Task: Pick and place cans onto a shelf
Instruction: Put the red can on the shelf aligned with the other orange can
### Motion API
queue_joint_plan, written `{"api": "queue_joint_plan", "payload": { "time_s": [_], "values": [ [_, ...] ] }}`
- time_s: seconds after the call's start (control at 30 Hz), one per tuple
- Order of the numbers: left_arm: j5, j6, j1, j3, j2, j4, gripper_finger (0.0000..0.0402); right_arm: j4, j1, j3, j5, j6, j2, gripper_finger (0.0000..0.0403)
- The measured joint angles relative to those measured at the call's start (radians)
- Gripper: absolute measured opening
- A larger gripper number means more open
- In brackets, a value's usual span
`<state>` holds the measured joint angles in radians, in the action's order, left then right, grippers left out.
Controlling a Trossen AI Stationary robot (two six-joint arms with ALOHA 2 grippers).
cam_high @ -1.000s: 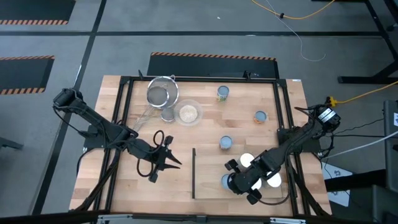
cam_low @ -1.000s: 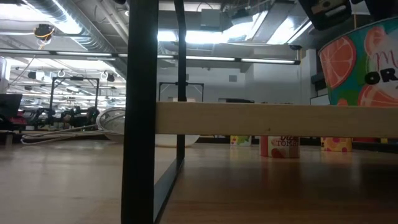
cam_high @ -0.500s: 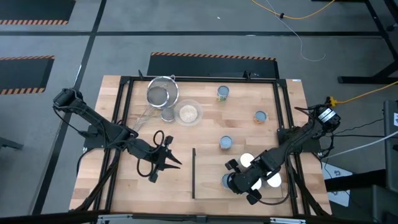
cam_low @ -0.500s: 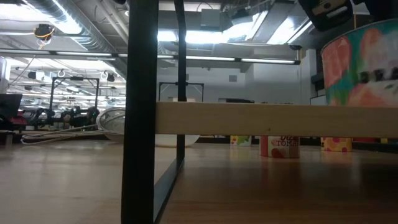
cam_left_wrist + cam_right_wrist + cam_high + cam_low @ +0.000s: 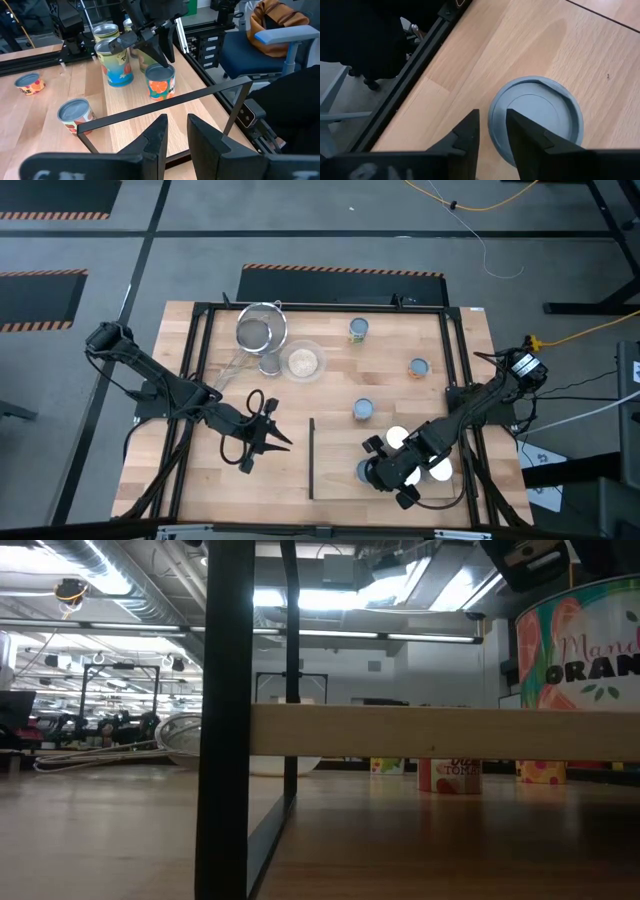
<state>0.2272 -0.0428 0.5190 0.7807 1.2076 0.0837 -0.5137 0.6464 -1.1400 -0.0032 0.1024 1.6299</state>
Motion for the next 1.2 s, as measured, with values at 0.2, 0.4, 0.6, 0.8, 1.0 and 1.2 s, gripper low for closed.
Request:
{"api": "queue_joint_plan", "payload": {
  "time_s": [0.2,0.4,0.6,0.8,1.0,1.2],
  "values": [
    [0.000,0.000,0.000,0.000,0.000,0.000,0.0066,0.000,0.000,0.000,0.000,-0.003,0.000,0.0101],
    [0.000,0.000,0.000,0.000,0.000,0.000,0.0066,-0.018,0.000,-0.042,0.000,-0.004,-0.001,0.0101],
    [0.000,0.000,0.000,0.000,0.000,0.000,0.0066,-0.137,0.000,-0.153,0.000,-0.006,-0.001,0.0101],
    [0.089,0.004,0.000,-0.001,0.000,0.038,0.0066,-0.179,-0.027,-0.243,0.003,-0.003,-0.001,0.0101],
    [0.136,0.108,-0.054,-0.001,0.000,0.067,0.0066,-0.179,-0.082,-0.281,0.060,-0.003,-0.001,0.0101],
    [0.031,0.182,-0.204,-0.001,0.000,0.061,0.0066,-0.188,-0.168,-0.284,0.064,-0.003,-0.001,0.0101]
  ]
}}
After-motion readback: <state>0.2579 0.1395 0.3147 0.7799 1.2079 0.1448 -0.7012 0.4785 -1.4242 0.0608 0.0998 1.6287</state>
